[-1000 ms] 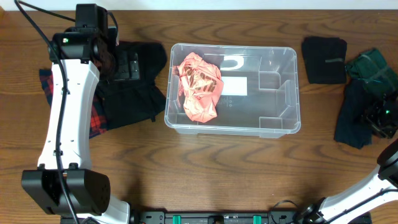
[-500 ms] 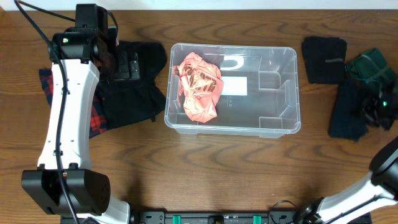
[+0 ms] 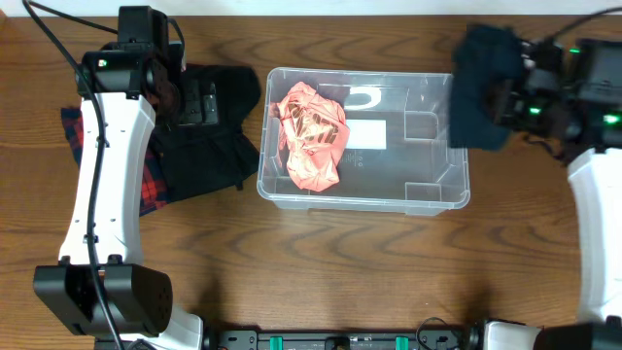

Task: Pack container
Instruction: 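Lift the dark teal garment and carry it into the bin, then release the teal garment beside the pink shirt and push it flat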

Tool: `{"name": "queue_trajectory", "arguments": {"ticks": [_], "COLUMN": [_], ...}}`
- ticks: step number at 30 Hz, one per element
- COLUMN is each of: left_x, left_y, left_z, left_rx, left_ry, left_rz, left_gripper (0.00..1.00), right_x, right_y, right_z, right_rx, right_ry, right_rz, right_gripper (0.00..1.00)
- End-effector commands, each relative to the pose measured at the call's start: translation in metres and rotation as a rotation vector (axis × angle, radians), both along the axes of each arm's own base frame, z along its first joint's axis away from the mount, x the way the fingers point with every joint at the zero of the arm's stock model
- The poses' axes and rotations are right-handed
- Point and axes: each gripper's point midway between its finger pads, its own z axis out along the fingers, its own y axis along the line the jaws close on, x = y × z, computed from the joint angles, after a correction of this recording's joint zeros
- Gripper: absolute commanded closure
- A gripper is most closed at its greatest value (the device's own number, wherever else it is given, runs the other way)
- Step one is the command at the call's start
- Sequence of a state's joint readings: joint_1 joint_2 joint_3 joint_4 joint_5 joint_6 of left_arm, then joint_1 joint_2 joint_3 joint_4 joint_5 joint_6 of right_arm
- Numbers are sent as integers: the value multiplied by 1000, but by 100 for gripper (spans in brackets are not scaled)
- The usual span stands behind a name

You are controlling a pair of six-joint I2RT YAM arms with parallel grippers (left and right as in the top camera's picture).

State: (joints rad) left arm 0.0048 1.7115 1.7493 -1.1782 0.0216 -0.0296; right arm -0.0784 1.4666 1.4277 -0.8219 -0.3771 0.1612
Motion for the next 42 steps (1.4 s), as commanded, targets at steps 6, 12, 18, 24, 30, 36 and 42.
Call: {"name": "queue_trajectory", "arguments": {"ticks": [6,12,18,24,30,36,42], "left_x": [3,3,3,3,3,3,3], "left_y": [2,2,3,2,2,3,3], "left_z": [5,5,5,5,5,5,5], "left_rx": [7,7,7,7,7,7,7], "left_ry": [-13,-13,-13,-13,-13,-13,-13], "left_rz": [15,15,15,15,15,15,15], "left_gripper": [2,2,2,2,2,2,2], "right_x": [12,17,15,18,15,13,13], "right_y": [101,149,167,164,165,169,169], "right_z": [-18,-65,-118,-158,-181,-187,-187], "right_rx": [95,151,139,52,17,-5,-51], "right_ry": [75,214,353,397,439,440,408], "right_rz": [19,-21,-46,-16,-1,34,117], "right_gripper": [93,99,99,99,99,94,54]}}
